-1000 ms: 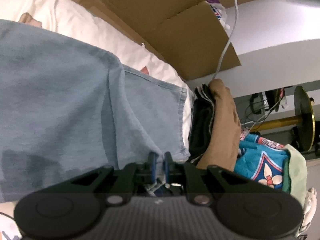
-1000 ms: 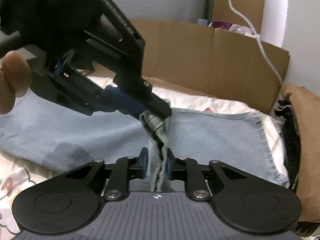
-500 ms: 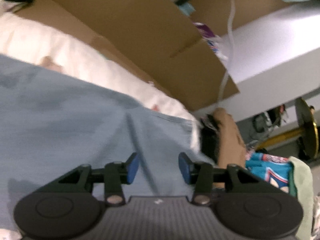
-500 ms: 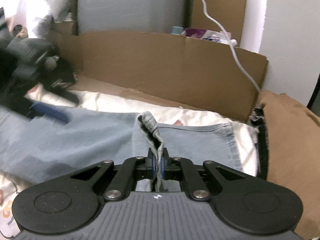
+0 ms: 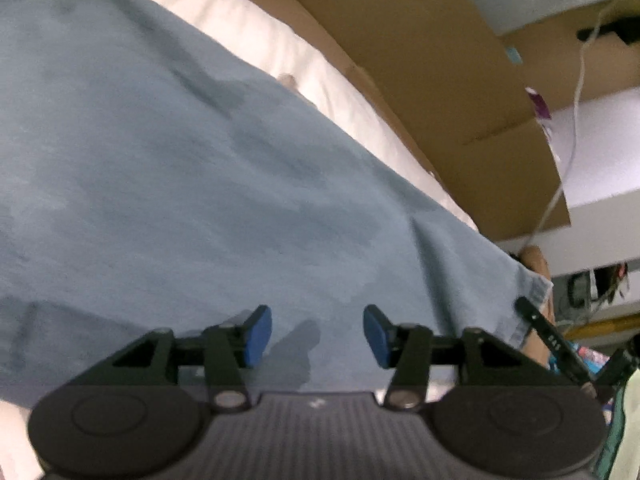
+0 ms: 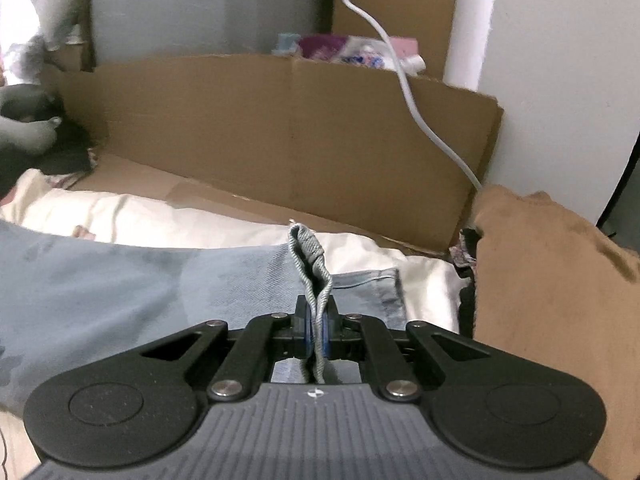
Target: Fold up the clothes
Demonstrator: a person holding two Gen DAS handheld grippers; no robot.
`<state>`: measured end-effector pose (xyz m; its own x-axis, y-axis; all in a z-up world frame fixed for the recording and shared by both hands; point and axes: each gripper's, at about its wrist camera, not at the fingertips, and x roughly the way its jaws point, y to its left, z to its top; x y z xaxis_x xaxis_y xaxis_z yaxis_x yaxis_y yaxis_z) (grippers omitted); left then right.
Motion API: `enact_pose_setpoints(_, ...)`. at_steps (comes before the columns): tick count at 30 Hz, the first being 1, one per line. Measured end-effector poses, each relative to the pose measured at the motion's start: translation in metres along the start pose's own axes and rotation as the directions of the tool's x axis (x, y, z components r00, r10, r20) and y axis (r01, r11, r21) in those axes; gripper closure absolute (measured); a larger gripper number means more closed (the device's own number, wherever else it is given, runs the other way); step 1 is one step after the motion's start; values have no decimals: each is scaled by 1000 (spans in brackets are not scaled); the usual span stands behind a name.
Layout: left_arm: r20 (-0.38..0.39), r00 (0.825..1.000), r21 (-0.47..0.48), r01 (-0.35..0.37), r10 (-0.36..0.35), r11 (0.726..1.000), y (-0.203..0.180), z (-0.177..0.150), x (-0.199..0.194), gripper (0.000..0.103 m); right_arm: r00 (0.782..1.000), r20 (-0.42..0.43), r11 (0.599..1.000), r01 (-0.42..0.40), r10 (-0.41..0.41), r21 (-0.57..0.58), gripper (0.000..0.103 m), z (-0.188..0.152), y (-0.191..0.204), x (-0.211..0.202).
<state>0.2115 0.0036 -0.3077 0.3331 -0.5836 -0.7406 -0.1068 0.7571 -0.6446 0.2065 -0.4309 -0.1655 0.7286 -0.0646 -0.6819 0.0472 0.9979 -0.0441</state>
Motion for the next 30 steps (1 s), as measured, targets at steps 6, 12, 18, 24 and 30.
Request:
enact_pose_setpoints(6, -3, 1000, -17, -13, 13, 1000, 12, 6, 2, 49, 996, -81, 996, 29, -22, 84, 99, 10, -23, 38)
enact_pose_setpoints(12, -7, 1000, -46, 16, -16, 999, 17, 10, 4, 46, 986, -156, 986, 76, -53, 146, 99, 8, -36, 74)
enact_pose_setpoints(18, -23, 999, -13, -28, 27, 1000, 19, 11, 6, 46, 981, -187, 976, 95, -58, 196, 99, 1, -43, 94)
enact_pose_setpoints(24, -28, 999, -3, -37, 37, 999, 18, 8, 10, 46, 986, -155, 971, 99, -66, 216, 99, -5, -51, 97)
enact_pose_setpoints(30, -26, 999, -23, -31, 31, 999, 22, 5, 8, 46, 986, -125, 964, 136, -109, 227, 99, 1, -55, 95)
